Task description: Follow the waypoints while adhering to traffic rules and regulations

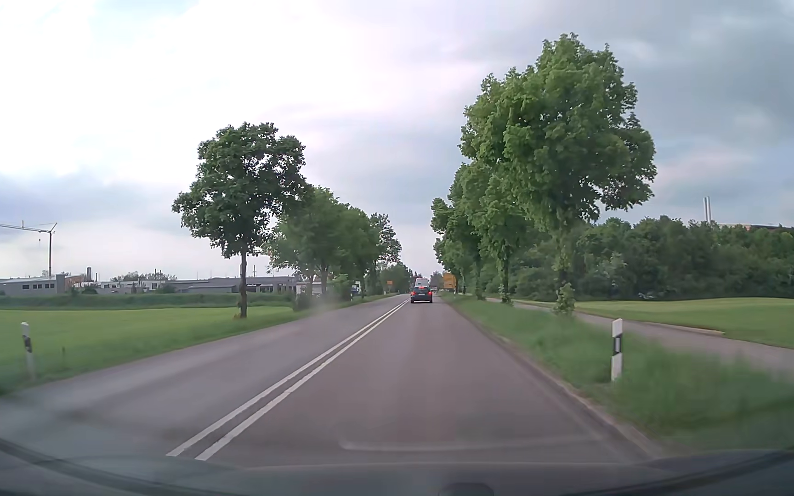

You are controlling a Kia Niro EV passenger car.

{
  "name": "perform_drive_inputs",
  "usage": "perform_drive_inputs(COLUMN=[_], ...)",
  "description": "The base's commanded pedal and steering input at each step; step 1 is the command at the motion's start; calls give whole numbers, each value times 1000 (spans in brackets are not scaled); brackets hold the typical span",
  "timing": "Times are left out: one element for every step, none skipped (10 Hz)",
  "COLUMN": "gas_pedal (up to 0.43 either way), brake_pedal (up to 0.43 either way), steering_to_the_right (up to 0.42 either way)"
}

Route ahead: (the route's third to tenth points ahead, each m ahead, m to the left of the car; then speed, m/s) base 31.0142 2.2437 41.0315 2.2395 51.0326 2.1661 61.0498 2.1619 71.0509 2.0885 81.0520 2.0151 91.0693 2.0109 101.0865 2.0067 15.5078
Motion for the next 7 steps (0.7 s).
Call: perform_drive_inputs(gas_pedal=[130, 118, 118, 118, 118, 118, 118], brake_pedal=[0, 0, 0, 0, 0, 0, 0], steering_to_the_right=[-2, -2, -2, -2, -2, -2, -2])
